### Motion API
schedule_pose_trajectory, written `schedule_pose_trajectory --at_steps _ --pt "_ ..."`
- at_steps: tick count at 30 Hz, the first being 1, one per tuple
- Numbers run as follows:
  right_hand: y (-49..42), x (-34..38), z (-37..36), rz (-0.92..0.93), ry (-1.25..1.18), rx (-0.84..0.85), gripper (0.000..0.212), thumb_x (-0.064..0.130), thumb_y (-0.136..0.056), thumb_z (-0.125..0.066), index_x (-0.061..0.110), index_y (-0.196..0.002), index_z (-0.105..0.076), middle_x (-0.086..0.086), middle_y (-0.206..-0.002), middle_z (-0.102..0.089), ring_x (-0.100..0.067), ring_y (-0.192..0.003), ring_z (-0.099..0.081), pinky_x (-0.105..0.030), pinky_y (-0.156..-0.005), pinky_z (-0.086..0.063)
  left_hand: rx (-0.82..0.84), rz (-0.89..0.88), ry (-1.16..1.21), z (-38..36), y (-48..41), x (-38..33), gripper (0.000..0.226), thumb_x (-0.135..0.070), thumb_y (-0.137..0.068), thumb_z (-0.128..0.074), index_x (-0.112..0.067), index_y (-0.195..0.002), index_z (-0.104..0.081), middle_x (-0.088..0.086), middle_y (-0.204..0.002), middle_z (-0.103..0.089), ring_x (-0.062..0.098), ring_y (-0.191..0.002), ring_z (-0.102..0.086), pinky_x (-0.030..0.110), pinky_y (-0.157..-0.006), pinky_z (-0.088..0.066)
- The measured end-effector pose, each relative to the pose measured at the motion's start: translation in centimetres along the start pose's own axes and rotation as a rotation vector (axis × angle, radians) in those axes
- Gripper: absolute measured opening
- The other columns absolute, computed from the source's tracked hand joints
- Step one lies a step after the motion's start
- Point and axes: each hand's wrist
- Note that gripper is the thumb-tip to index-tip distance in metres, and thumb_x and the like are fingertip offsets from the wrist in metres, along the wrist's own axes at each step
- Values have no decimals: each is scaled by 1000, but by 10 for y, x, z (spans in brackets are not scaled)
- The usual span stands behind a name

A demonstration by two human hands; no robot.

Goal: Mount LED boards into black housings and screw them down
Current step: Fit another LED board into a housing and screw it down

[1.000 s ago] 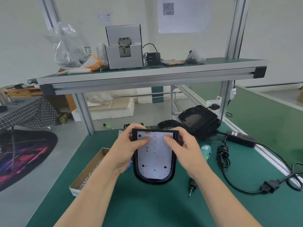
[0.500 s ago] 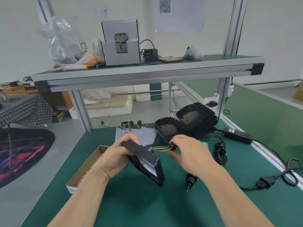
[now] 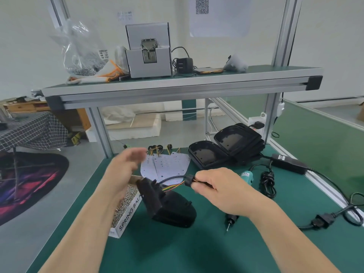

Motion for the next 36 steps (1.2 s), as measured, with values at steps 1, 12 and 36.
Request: schedule_pose_trajectory --at_steps 1,12,36 --pt "-2 3 -1 6 28 -8 40 42 -102 -47 13 -74 -41 -4 -64 -47 -26 -66 -42 -43 -64 -39 45 -128 -66 -3 8 -16 53 5 -91 -43 -33 -117 -69 -7 -120 -68 17 -123 -58 61 -80 -57" --pt "-23 5 15 -55 -482 88 15 5 -93 -56 17 -100 -51 0 -90 -63 -13 -65 -55 -26 -62 -43 651 -380 -971 -72 54 -54 69 -27 -105 -48 -15 -160 -8 -1 -147 -46 4 -117 -45 21 -101 -33" --pt "-42 26 6 -301 -1668 -655 23 -1 -98 -54 16 -85 -46 0 -55 -45 -10 -38 -33 -21 -40 -24 324 -333 -922 -78 74 -15 22 -40 -103 -34 -24 -94 -45 -2 -85 -59 22 -84 -48 43 -99 -37"
Point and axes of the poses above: each hand's wrist, its own y-axis away from the middle knuckle, its own z-axis out of the back of the hand, x = y × z
